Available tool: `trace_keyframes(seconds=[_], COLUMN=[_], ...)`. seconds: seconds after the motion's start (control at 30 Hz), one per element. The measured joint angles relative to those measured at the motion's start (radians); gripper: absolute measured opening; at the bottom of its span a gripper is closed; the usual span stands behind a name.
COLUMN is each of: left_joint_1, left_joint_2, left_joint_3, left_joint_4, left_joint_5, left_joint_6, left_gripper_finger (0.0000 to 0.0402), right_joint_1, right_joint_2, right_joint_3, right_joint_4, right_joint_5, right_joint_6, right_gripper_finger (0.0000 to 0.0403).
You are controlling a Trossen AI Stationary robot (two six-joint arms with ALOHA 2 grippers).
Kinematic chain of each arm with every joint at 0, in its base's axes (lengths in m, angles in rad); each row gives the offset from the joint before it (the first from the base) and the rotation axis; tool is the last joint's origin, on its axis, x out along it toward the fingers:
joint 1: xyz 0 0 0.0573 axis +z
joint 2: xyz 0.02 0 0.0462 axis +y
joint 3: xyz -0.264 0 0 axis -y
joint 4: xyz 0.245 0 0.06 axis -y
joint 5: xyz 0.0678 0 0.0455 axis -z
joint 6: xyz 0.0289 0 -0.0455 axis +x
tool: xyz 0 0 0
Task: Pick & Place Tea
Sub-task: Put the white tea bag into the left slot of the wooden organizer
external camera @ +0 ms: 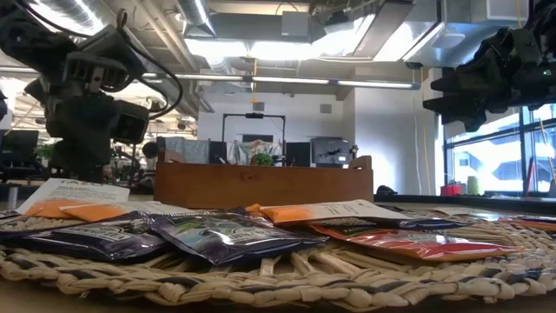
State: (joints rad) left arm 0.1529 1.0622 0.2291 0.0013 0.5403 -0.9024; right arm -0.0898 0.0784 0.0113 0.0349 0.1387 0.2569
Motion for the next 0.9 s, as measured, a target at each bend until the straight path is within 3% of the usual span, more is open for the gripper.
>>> trace_keyframes(seconds=[0.9], left_joint_1=[-0.081], left_joint_2=[0.0], left_joint_3=[0.0], left_joint_4=[0.045], left_joint_5=[-0.055], left_joint_6=[-0.111], left_gripper_finger=[0.0125], right_joint_1=[0.0], right_joint_2=[0.0], right_joint_3=[0.0], right_joint_4=[0.0], right_joint_5=[0.0], right_joint_6=[-0.003], right_gripper_finger=[0.0246])
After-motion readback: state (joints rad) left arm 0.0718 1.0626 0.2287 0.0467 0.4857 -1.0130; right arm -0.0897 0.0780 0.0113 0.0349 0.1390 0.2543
